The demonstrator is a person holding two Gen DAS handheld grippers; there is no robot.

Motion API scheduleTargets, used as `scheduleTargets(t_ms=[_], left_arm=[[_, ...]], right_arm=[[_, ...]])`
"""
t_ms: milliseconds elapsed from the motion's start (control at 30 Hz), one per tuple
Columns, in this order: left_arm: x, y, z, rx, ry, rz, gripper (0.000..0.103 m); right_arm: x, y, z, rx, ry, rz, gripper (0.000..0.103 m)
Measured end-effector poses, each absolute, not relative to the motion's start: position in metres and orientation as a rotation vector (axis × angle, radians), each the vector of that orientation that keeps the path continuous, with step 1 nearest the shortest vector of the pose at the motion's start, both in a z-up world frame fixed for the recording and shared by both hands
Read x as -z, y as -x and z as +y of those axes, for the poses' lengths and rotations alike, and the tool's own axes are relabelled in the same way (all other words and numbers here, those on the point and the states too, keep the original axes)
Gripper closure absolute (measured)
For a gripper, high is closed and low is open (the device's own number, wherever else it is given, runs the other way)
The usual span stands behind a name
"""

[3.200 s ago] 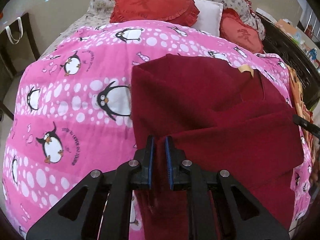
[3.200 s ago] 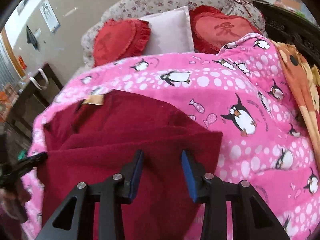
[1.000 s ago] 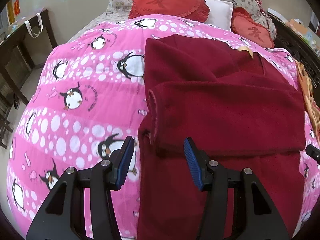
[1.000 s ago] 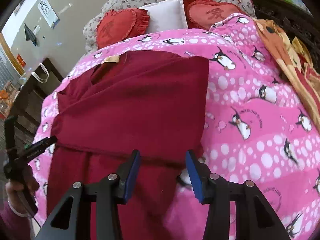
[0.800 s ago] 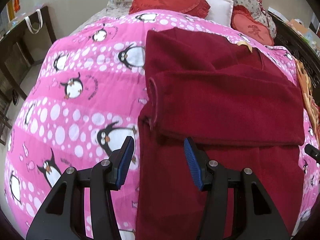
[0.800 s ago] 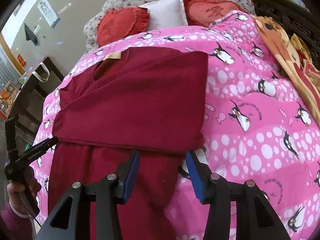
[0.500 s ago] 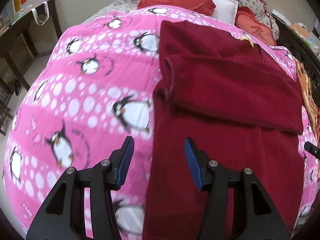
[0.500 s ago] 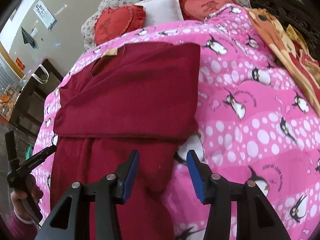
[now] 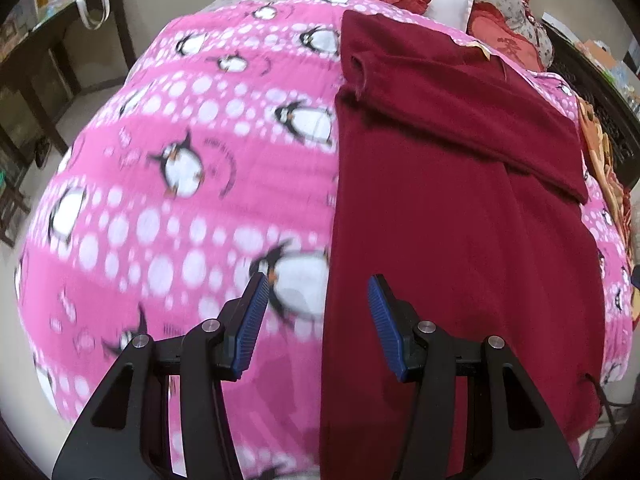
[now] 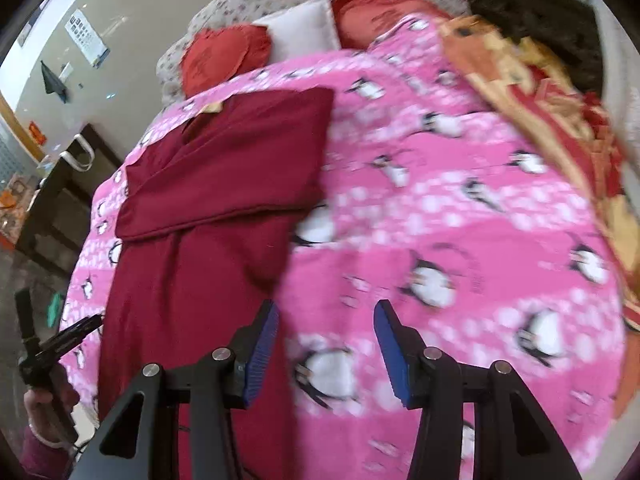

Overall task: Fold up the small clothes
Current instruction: 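Pull both grippers back toward the sweater hem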

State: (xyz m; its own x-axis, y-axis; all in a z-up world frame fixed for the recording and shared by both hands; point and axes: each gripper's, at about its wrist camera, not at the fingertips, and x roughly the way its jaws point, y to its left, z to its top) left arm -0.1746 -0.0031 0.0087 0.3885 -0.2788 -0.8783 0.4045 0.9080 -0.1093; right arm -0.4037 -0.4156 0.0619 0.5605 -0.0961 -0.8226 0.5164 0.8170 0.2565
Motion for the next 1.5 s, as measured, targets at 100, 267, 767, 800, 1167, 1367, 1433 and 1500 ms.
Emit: scheduleTargets(t_ms=[100,267,767,800,1167,1367,1433,1500], left_arm=[[-0.006,0.188,0.005,0.438,-0.125,1.110,0.051],[-0.009,0.205,0.015,0.441,-0.143,1.114,0.051],[0.003,0.244,0.059,0.490,0.002,1.244,0.051],[0.005,0.244,0.057,0.485,-0.001,1.243,0.051],[0.011,0.247,0.037,0.520,-0.025,1.242,0.051],[0.012,0.243,0.037,0.560,0.055,1.266,0.030],[0.012,0.245,0.031,0.560,0.044,1.259,0.026],[0.011,0.250,0.021,0.572,-0.039,1.258,0.026]], right_arm=[[-0.064,0.422,-0.415,0.380,-0.522,0.915,0.046],[-0.062,0.443,-0.402,0.329,-0.525,0.955,0.046],[-0.061,0.512,-0.368,0.164,-0.592,0.964,0.035],[-0.050,0.507,-0.361,0.137,-0.609,0.971,0.035],[0.000,0.475,-0.321,0.012,-0.669,0.946,0.031],[0.001,0.468,-0.318,-0.065,-0.685,0.920,0.031],[0.007,0.465,-0.319,-0.083,-0.703,0.909,0.031],[0.011,0.464,-0.324,-0.093,-0.754,0.890,0.031]])
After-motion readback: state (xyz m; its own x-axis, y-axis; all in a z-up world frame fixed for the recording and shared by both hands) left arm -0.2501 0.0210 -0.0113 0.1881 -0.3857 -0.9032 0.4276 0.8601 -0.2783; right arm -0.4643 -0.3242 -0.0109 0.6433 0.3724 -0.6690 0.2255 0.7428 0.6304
